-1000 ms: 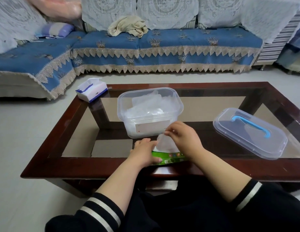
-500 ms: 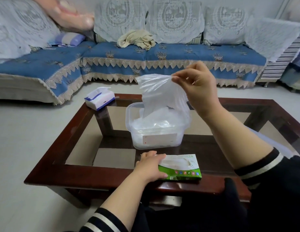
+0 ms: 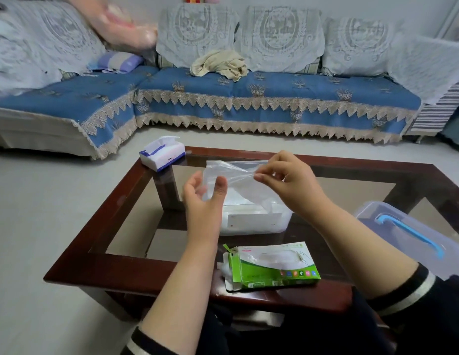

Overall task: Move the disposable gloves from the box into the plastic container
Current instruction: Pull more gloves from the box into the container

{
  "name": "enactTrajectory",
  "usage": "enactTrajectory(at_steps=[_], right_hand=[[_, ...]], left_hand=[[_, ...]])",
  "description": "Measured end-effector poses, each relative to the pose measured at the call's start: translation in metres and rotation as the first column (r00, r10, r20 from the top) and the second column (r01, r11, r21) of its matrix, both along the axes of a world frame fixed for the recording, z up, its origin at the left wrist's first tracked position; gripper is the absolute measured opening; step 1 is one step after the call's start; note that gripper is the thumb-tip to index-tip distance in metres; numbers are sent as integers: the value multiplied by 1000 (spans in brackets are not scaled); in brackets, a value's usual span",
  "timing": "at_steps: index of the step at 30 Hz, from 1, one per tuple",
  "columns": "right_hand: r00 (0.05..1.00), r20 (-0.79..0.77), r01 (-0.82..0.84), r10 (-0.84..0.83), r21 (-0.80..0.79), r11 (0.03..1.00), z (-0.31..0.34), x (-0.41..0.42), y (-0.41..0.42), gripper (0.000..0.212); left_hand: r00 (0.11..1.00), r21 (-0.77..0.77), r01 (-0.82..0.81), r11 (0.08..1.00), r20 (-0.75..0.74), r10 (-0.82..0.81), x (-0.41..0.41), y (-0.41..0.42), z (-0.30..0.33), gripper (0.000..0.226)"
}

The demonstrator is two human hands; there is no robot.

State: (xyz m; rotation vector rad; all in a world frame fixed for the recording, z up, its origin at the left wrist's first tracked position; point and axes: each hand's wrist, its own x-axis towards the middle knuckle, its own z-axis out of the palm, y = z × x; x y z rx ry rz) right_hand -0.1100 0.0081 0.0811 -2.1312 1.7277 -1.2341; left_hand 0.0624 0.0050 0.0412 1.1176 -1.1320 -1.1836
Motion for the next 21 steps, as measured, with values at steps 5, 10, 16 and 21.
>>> enactTrajectory(at_steps=[5,10,16,21], right_hand=[[998,59,14,-16,32,999,1,-3,4,10],[986,76,149,-151,27,988,-2,-8,-1,12],[970,77,233,-232,-5,972,18,-21,-18,15],[956,52,294,-290,-142,945,53,-31,-39,18]], left_hand=[[979,79,205,976,-2,-206,-2,-5,1,34],[978,96,198,976,-78,-191,-15,-3,7,17],[985,64,147,987,-103,-140,-13,-5,-9,10],[981,154,53,987,-192,-23,3,-6,-25,9]])
